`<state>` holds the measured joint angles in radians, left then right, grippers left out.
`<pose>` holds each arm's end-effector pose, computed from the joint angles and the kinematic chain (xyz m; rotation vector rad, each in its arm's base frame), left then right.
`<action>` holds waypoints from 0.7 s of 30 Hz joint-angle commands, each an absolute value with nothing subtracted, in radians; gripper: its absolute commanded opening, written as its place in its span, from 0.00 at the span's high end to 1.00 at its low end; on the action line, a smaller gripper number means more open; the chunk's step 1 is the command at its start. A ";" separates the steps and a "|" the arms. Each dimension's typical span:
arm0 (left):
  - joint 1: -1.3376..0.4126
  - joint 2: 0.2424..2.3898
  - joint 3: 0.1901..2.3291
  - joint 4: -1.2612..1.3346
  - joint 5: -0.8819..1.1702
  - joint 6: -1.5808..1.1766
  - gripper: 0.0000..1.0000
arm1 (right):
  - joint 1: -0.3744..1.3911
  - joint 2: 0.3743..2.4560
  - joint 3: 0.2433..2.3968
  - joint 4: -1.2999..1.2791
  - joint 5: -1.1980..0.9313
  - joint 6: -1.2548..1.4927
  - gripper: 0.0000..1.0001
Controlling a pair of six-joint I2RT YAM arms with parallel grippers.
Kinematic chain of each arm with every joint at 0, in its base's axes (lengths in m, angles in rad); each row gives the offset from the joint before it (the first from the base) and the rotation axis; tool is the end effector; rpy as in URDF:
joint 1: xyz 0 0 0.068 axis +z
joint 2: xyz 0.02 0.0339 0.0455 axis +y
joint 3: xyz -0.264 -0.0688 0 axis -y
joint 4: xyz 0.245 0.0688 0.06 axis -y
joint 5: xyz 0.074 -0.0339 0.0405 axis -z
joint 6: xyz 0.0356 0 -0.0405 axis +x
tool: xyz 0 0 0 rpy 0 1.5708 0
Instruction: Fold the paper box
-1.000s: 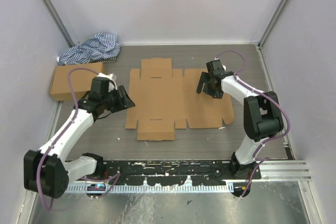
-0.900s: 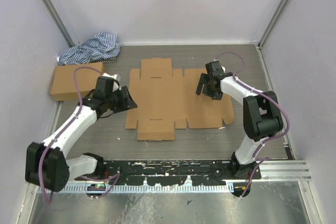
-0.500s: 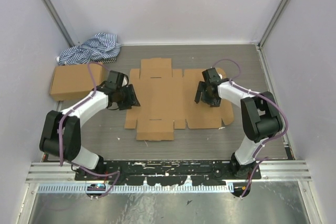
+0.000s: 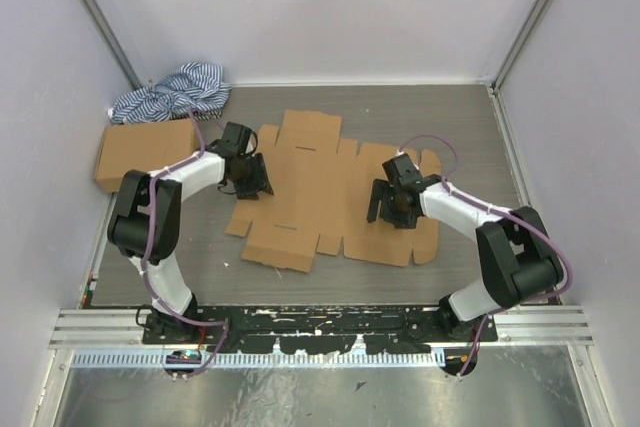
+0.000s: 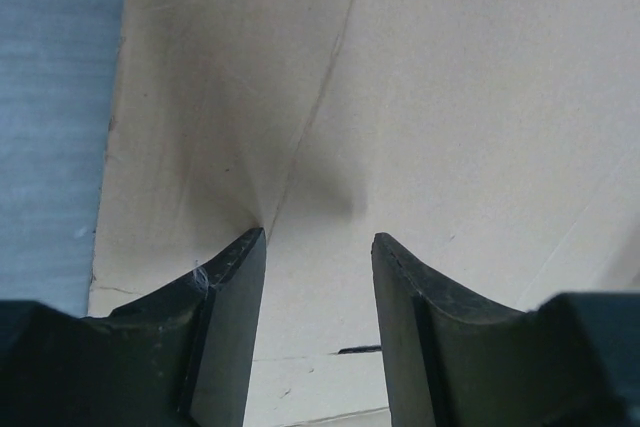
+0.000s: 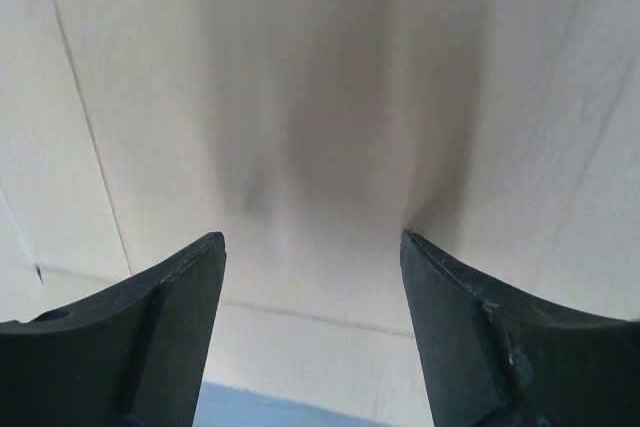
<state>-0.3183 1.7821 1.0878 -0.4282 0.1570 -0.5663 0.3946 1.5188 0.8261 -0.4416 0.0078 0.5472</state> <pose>0.3301 -0.1146 0.1626 -0.2928 2.7503 -0.4664 0.2581 0.1072 0.1675 0.2110 2.7287 0.2659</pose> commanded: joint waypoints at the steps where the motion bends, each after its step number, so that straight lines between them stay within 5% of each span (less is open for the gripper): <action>1: -0.321 1.875 1.184 -0.429 0.151 -0.560 0.47 | 0.468 1.401 0.799 -0.512 -0.024 0.613 0.25; 13: -0.324 2.009 1.435 -0.523 0.164 -0.545 0.49 | 0.653 1.313 0.862 -0.605 0.110 0.674 0.23; 21: -0.356 1.749 1.235 -0.405 0.240 -0.612 0.50 | 0.408 1.533 1.100 -0.581 0.133 0.520 0.22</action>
<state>-0.3252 1.9026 1.3247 -0.4690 0.1822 -0.5785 0.5159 1.4681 1.0176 -0.6216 0.0902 0.5949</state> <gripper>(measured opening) 0.508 0.785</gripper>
